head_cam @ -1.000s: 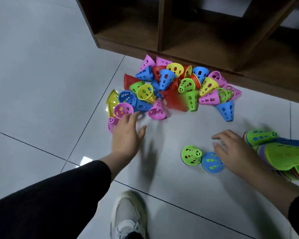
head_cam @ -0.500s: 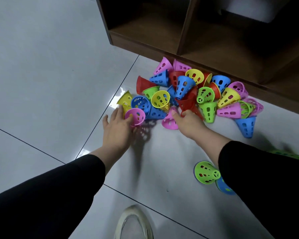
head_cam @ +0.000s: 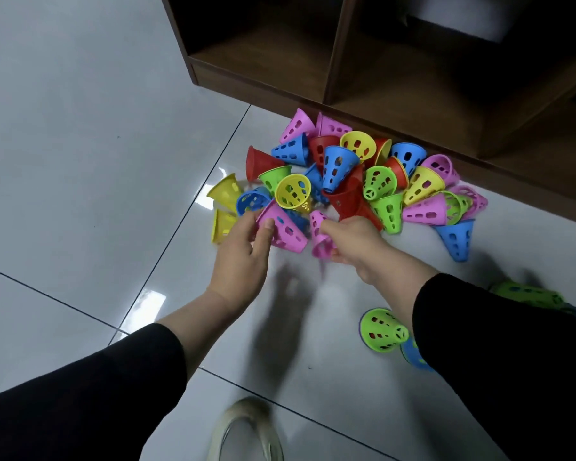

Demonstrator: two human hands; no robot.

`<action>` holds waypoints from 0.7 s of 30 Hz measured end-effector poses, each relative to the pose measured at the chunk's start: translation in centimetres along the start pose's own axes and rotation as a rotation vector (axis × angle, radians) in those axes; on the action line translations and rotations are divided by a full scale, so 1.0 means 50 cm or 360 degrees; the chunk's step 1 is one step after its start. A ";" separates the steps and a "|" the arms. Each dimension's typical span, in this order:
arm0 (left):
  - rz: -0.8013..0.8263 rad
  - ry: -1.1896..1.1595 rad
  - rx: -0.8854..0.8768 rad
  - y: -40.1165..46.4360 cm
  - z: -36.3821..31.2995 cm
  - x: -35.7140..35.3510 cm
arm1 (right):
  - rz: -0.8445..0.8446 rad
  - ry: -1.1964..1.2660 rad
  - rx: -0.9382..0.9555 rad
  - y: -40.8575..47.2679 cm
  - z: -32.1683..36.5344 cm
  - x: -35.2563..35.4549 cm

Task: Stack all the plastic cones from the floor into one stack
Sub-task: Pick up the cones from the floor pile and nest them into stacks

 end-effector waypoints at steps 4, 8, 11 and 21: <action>0.0144 -0.0377 0.0180 -0.007 -0.049 -0.056 | 0.0080 0.0590 0.0006 -0.081 0.034 0.081; 0.0205 -0.0946 0.0609 -0.049 -0.074 -0.143 | 0.0204 0.0958 -0.0009 -0.175 0.029 0.145; 0.0178 -0.1013 0.0708 -0.084 -0.100 -0.190 | 0.0215 0.0942 -0.0077 -0.236 -0.010 0.162; 0.0804 -0.0891 0.1329 -0.231 -0.142 -0.299 | -0.0138 0.0622 0.0262 -0.352 -0.086 0.274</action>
Point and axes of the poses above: each hand's wrist, its own y-axis towards the middle knuckle, its own x-axis out of the back of the hand, z = x × y, the point moved 9 cm from there along y, towards the middle knuckle, and after that the axes turned 3 degrees about -y, right-handed, at the moved point
